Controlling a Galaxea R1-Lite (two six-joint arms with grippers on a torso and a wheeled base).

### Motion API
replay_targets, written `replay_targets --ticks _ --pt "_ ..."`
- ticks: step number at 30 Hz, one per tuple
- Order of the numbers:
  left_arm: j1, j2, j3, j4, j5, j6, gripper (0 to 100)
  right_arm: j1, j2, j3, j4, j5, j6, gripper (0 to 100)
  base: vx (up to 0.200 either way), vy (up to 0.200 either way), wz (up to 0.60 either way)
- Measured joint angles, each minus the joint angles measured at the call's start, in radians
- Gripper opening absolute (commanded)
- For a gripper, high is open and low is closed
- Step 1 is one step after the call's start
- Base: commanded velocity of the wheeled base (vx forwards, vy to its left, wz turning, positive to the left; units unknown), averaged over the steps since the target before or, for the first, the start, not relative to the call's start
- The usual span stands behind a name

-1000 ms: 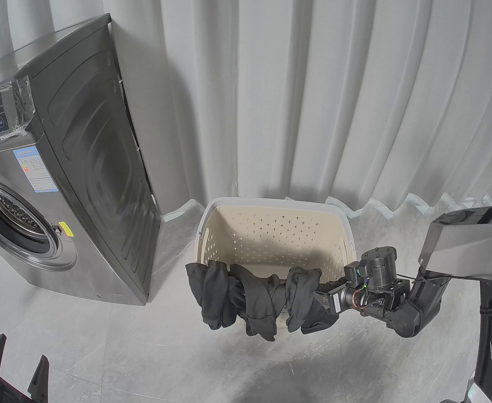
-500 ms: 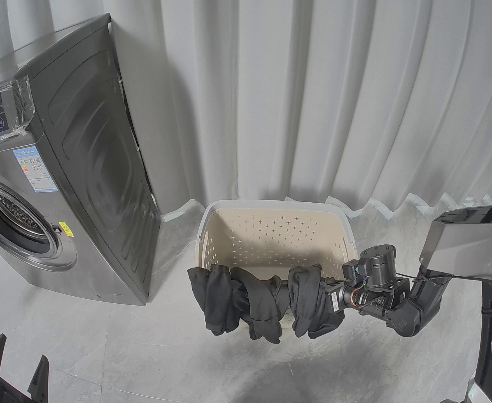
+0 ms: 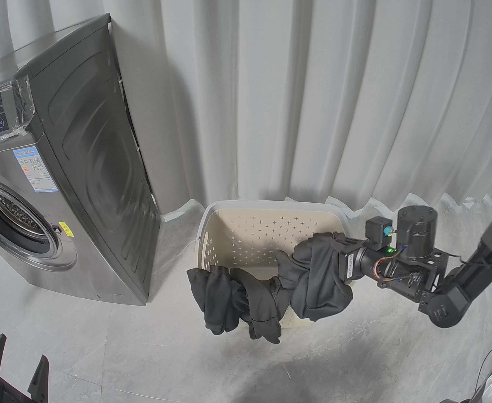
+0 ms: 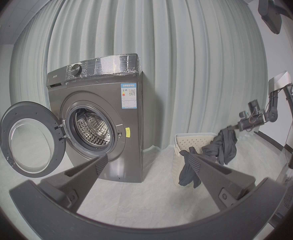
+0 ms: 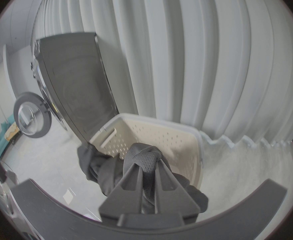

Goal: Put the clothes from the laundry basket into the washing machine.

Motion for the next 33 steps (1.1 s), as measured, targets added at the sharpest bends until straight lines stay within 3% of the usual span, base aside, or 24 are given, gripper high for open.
replay_targets --ticks 13,26,33 --pt "0.0 0.0 0.0 0.0 0.0 -0.002 100 0.093 -0.356 0.122 -0.008 0.003 0.126 0 0.0 0.0 0.0" --pt "-0.001 0.0 0.0 0.001 -0.001 -0.005 100 0.15 -0.476 0.159 -0.01 0.002 0.133 0 0.0 0.0 0.0" --pt "-0.001 0.0 0.0 0.001 -0.001 -0.005 100 0.145 -0.493 0.152 -0.01 -0.013 0.128 0 -0.2 0.0 0.0"
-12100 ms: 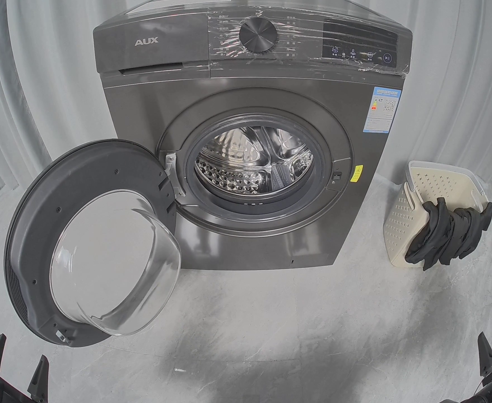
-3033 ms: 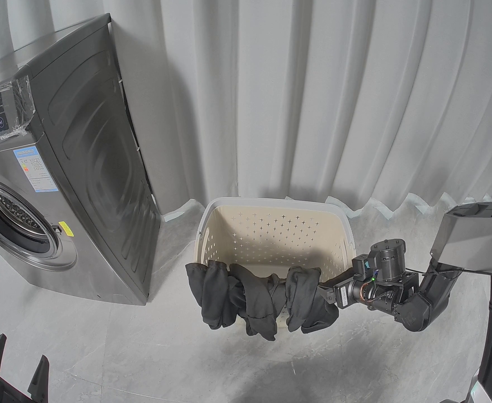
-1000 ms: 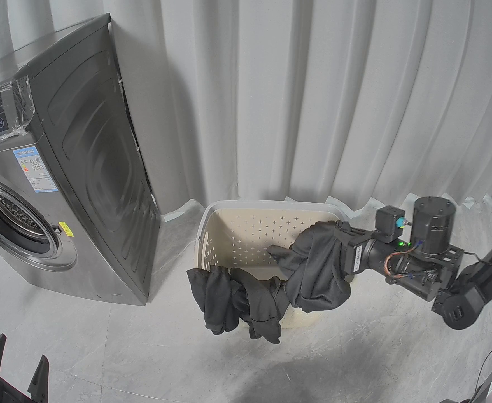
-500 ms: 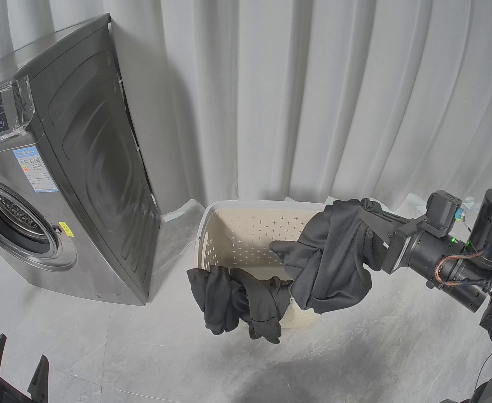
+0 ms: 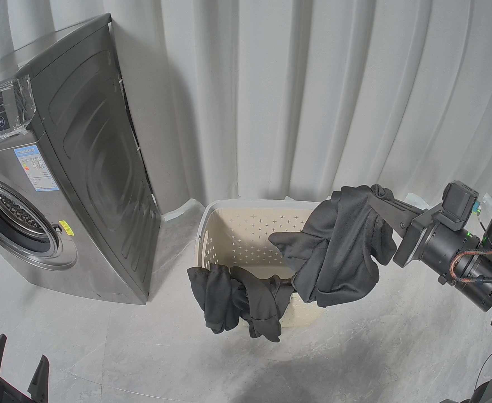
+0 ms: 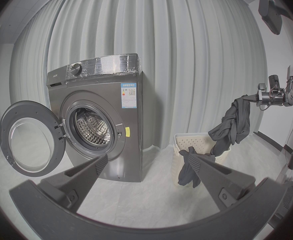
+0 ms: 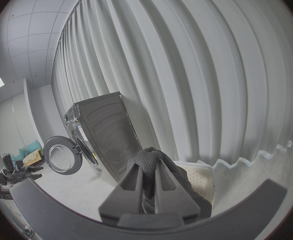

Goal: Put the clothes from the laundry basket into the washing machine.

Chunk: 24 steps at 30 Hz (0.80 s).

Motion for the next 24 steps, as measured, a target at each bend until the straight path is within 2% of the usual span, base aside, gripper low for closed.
replay_targets --ticks 2,6,8,14,24 --pt "0.0 0.0 0.0 0.0 0.0 0.0 100 -0.001 -0.002 -0.003 0.002 -0.018 -0.001 0 -0.2 0.0 0.0" --pt "0.0 0.0 0.0 0.0 0.0 0.001 100 -0.001 -0.003 -0.015 0.011 -0.114 -0.002 0 0.0 0.0 0.0" --pt "0.0 0.0 0.0 -0.001 0.0 0.001 100 0.001 -0.004 -0.021 0.018 -0.137 -0.002 0 0.0 0.0 0.0" --pt "0.0 0.0 0.0 -0.001 0.0 0.001 100 0.006 -0.004 -0.026 0.019 -0.14 -0.003 0 0.0 0.0 0.0" --pt "0.0 0.0 0.0 0.0 -0.003 0.001 100 0.008 -0.007 -0.029 0.019 -0.137 -0.003 0 0.0 0.2 0.0"
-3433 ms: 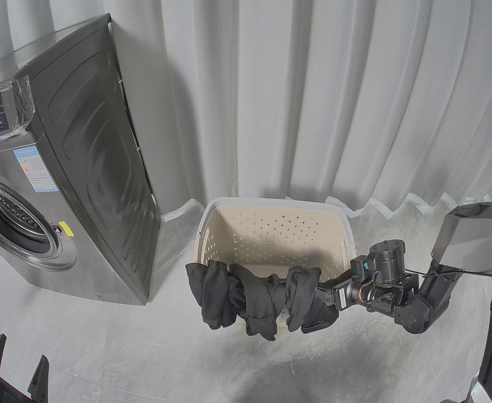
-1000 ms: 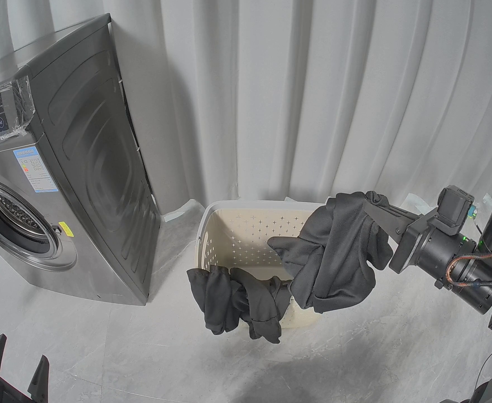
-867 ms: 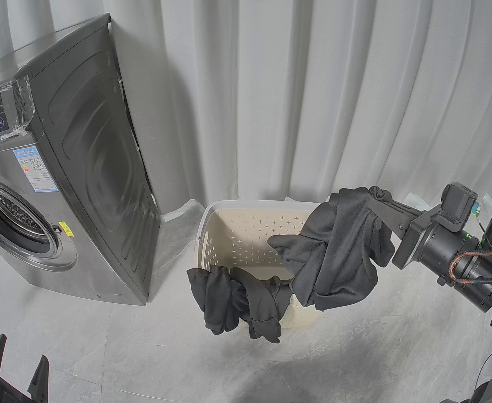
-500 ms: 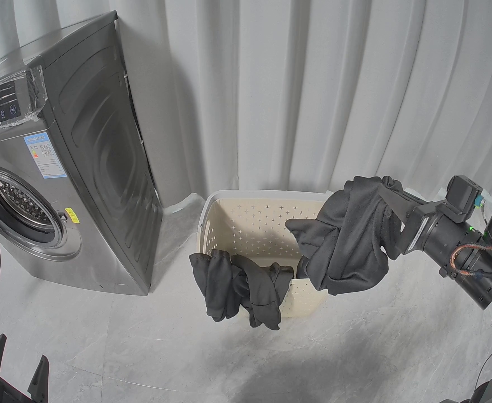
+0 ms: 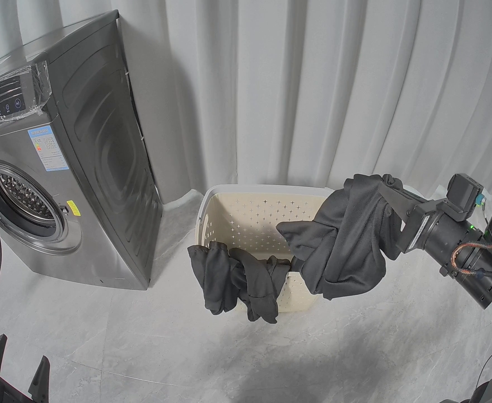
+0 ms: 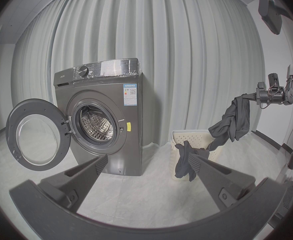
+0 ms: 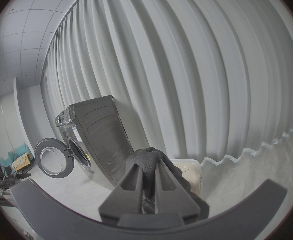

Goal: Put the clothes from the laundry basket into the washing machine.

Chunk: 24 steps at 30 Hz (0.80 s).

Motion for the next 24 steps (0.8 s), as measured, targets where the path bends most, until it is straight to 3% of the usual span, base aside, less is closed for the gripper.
replay_targets --ticks 24 --pt "0.0 0.0 0.0 0.0 0.0 0.0 100 0.022 0.001 -0.002 -0.013 0.01 -0.001 0 0.0 0.2 0.0"
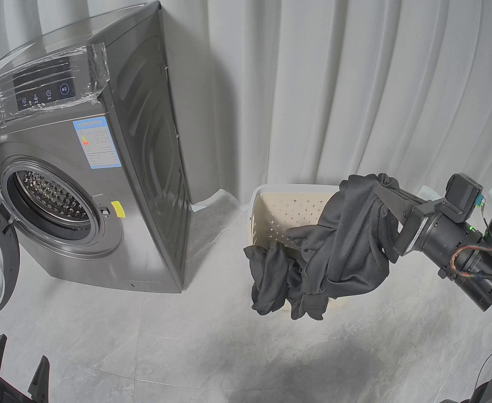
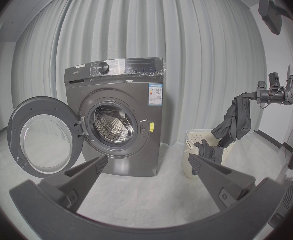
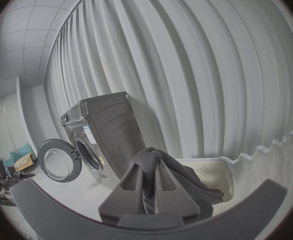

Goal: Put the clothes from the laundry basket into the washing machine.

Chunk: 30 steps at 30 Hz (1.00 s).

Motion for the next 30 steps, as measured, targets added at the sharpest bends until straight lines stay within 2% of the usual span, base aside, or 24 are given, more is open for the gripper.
replay_targets --ticks 30 --pt "-0.001 0.0 0.0 0.0 0.0 0.0 100 0.026 0.004 0.002 -0.004 0.01 0.006 0 0.0 0.2 0.0"
